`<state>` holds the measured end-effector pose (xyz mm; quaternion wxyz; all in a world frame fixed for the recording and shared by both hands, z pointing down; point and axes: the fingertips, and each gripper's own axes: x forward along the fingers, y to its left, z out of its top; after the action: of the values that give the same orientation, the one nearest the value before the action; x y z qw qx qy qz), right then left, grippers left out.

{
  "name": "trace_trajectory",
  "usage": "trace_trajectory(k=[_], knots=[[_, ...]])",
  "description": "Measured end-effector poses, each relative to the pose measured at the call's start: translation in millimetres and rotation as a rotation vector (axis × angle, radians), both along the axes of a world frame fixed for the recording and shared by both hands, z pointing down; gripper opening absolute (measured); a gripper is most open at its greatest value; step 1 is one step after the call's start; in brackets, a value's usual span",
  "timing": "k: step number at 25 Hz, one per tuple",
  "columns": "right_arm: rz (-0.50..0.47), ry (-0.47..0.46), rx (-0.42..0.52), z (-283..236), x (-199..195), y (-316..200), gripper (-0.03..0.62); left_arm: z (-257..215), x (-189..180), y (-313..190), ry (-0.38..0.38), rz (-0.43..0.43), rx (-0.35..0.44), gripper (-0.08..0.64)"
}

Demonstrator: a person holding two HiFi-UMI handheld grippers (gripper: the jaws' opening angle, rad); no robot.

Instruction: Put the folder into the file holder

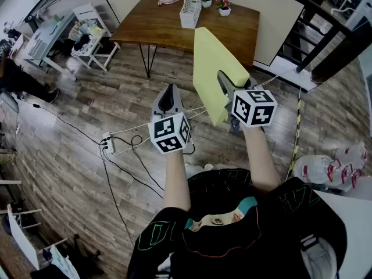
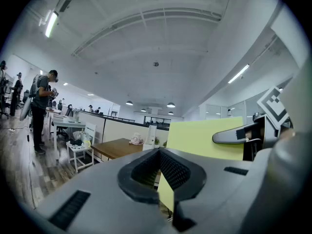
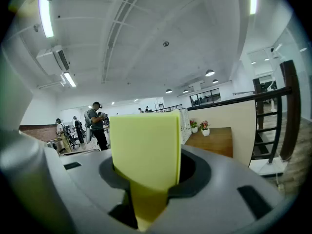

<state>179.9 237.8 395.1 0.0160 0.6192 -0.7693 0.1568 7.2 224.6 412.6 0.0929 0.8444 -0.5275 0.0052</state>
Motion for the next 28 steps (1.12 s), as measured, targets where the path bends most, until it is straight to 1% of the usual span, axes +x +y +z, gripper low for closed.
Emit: trace_trajectory(k=[4, 7, 10, 18, 28], knots=[[-0.016, 0.034, 0.005, 1.1, 6.4, 12.9, 0.164, 2.2, 7.8, 13.7, 0.004, -0.009, 0.000, 0.001], [-0.018, 0.040, 0.014, -2.3, 11.9, 18.0, 0.164, -1.0, 16.3, 20.8, -0.007, -0.002, 0.008, 0.000], [-0.013, 0.032, 0.025, -5.3, 13.8, 18.2, 0.166, -2.1, 17.4, 24.6, -0.016, -0.005, 0.012, 0.001], [-0.052, 0.019, 0.028, -5.8, 1.9, 13.2, 0.166, -6.0, -1.7, 26.2, -0.030, -0.052, 0.018, 0.000], [-0.099, -0.009, 0.051, -16.6, -17.8, -2.4, 0.166, -17.4, -27.6, 21.1, -0.029, -0.110, 0.043, 0.002]])
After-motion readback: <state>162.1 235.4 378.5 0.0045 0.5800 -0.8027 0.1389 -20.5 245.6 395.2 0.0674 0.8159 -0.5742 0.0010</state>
